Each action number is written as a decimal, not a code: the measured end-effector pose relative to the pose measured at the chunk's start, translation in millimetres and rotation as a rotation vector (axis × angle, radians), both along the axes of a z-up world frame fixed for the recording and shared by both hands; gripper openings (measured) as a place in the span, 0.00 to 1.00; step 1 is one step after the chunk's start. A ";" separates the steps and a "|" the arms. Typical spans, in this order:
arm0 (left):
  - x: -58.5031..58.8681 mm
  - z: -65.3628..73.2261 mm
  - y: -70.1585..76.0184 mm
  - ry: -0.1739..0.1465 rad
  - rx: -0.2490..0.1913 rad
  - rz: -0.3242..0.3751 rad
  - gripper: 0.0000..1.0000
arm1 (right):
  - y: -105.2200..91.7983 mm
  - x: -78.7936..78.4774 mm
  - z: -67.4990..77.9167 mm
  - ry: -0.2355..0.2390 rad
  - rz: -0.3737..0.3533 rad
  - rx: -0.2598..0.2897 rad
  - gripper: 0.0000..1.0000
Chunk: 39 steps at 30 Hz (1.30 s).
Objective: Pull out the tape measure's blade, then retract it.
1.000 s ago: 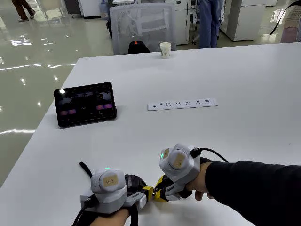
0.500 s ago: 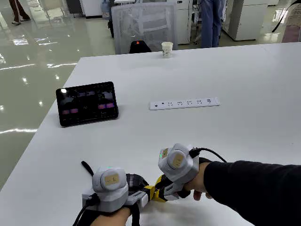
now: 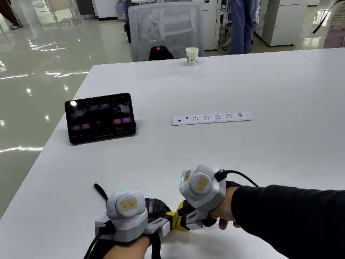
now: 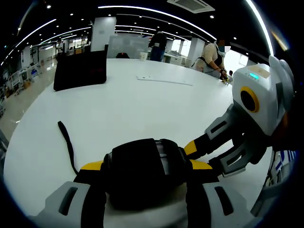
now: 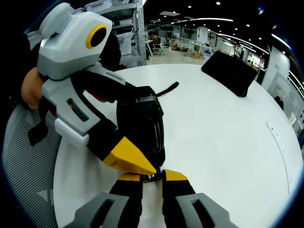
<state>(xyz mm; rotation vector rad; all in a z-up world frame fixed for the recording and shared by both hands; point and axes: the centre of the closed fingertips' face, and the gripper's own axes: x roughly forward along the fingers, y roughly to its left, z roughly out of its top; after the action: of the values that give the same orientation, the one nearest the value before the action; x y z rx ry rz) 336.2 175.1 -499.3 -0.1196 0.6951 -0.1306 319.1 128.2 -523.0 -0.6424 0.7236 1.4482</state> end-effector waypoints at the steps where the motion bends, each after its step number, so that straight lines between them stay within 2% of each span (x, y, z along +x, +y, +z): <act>1: -0.1 0.1 0.0 0.000 0.001 0.000 0.64 | 0.0 -0.2 0.0 -0.001 -0.001 0.001 0.12; 6: 0.1 0.3 -0.6 -0.003 0.003 -0.004 0.64 | -0.3 -0.5 -0.4 -0.016 -0.007 -0.001 0.12; 10: 0.3 0.7 -0.3 -0.013 0.003 -0.006 0.65 | -0.2 -2.0 -0.8 -0.054 0.005 -0.013 0.14; 12: 0.2 1.6 -0.5 -0.014 0.000 -0.011 0.65 | -1.5 1.1 -0.3 -0.067 -0.012 -0.017 0.16; 18: 0.4 2.9 0.4 0.007 -0.012 -0.044 0.65 | -13.1 -0.1 0.3 -0.101 -0.020 -0.024 0.16; 20: -0.3 8.5 0.2 -0.008 -0.043 -0.064 0.64 | -18.0 1.3 3.3 -0.103 -0.048 -0.013 0.17; 21: -0.3 10.0 -0.5 -0.017 -0.043 -0.085 0.64 | -19.4 1.5 4.8 -0.097 -0.062 -0.003 0.17; 22: -1.2 9.5 -1.3 -0.013 -0.046 -0.101 0.65 | -20.7 1.2 6.6 -0.089 -0.079 0.008 0.17; 23: -3.4 8.7 -6.6 0.002 -0.087 -0.123 0.68 | -23.1 0.4 9.5 -0.082 -0.095 0.022 0.18; 25: -7.2 8.4 -11.6 0.016 -0.128 -0.152 0.75 | -28.9 -0.4 11.1 -0.082 -0.107 0.026 0.19; 32: -16.2 9.6 -15.6 0.022 -0.141 -0.212 0.91 | -50.8 -3.0 20.1 -0.067 -0.169 0.057 0.22; 34: -17.9 8.0 -13.4 0.027 -0.128 -0.214 0.99 | -56.2 -3.4 22.8 -0.066 -0.183 0.067 0.23; 36: -22.1 7.6 -14.1 0.024 -0.114 -0.256 0.99 | -63.4 -3.6 25.4 -0.063 -0.206 0.075 0.24; 39: -32.2 3.8 -16.0 0.061 -0.109 -0.315 0.99 | -73.4 -6.2 30.7 -0.062 -0.236 0.093 0.26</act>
<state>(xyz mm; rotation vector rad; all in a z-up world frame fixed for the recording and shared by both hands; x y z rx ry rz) 303.9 159.2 -495.6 -0.1180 0.7651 -0.4683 313.0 54.8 -492.3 -0.5094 0.6562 1.2321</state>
